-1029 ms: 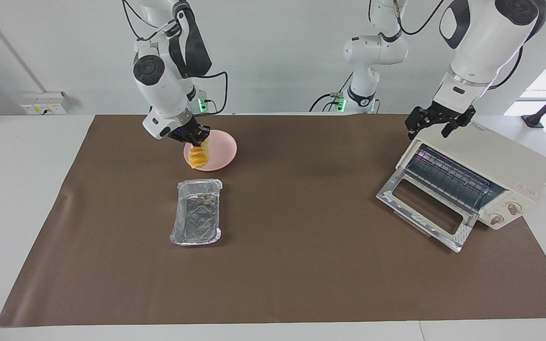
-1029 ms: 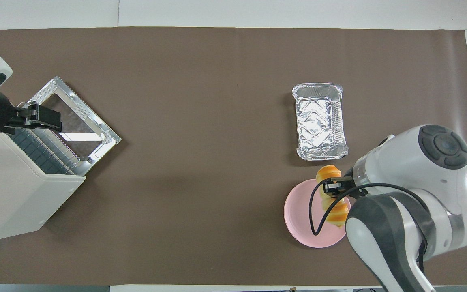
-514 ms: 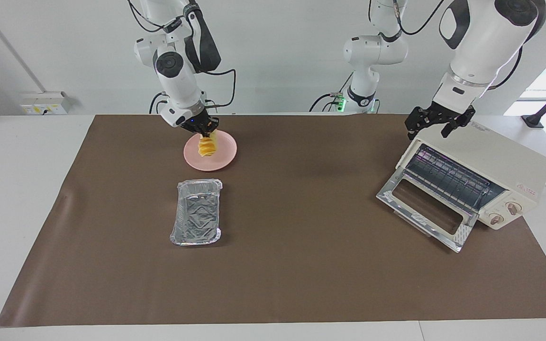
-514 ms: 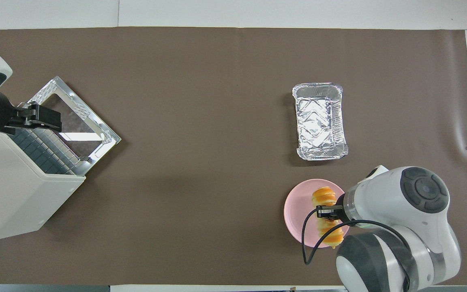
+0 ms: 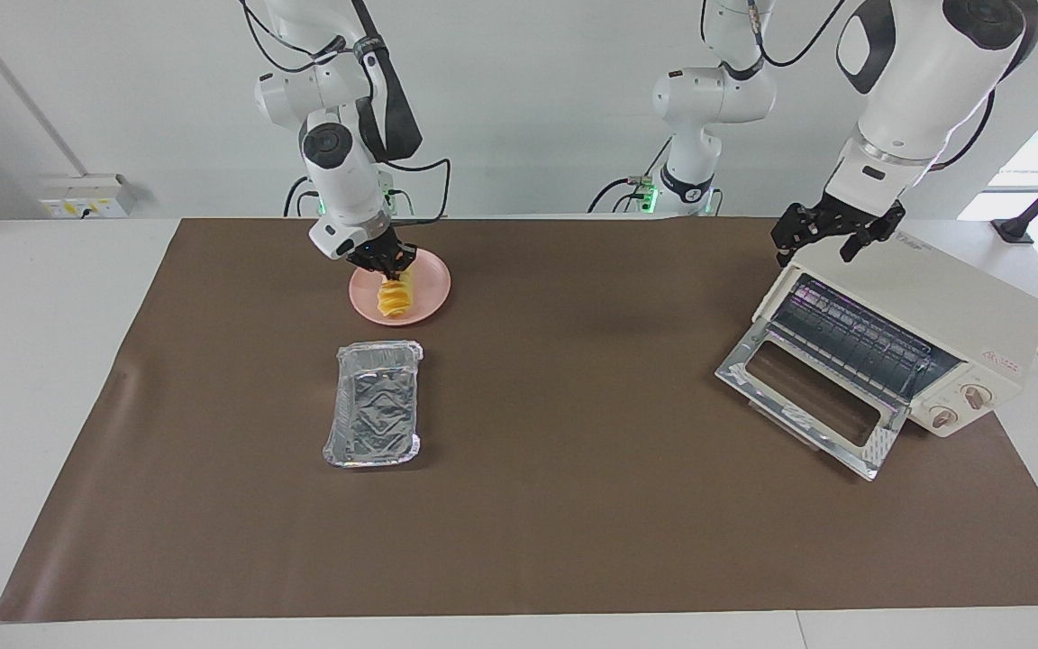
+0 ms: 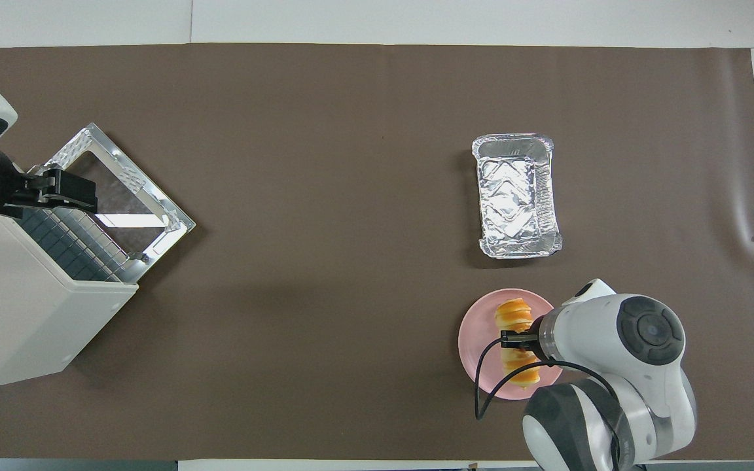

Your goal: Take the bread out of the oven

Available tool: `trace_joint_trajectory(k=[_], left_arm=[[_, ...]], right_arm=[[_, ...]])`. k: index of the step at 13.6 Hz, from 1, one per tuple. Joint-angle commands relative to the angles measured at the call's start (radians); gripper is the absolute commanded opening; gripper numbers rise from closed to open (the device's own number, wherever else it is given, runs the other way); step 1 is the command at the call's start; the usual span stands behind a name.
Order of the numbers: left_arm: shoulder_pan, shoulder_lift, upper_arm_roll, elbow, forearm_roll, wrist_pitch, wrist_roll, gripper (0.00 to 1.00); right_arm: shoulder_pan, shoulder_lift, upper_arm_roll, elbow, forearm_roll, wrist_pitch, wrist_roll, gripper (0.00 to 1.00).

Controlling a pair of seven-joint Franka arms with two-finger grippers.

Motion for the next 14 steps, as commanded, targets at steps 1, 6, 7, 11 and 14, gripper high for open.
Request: trace_joint_trajectory(k=[1, 6, 7, 11, 14], left_arm=[[0.01, -0.003, 0.001, -0.007, -0.008, -0.004, 0.009, 1.0], [0.009, -0.005, 0.001, -0.008, -0.008, -0.006, 0.009, 1.0], [0.009, -0.003, 0.001, -0.008, -0.008, -0.006, 0.009, 1.0], [0.009, -0.003, 0.001, -0.008, -0.008, -0.006, 0.009, 1.0], [0.009, -0.003, 0.001, -0.007, -0.008, -0.006, 0.009, 1.0]], right_arm=[[0.016, 0.002, 0.003, -0.008, 0.015, 0.019, 0.031, 0.0], [0.013, 0.031, 0.003, 0.035, 0.015, 0.013, 0.036, 1.0], [0.007, 0.03, 0.001, 0.075, 0.015, -0.016, 0.034, 1.0], [-0.082, 0.016, -0.003, 0.351, 0.006, -0.312, 0.023, 1.0], [-0.157, 0.007, -0.006, 0.497, -0.02, -0.389, -0.012, 1.0]])
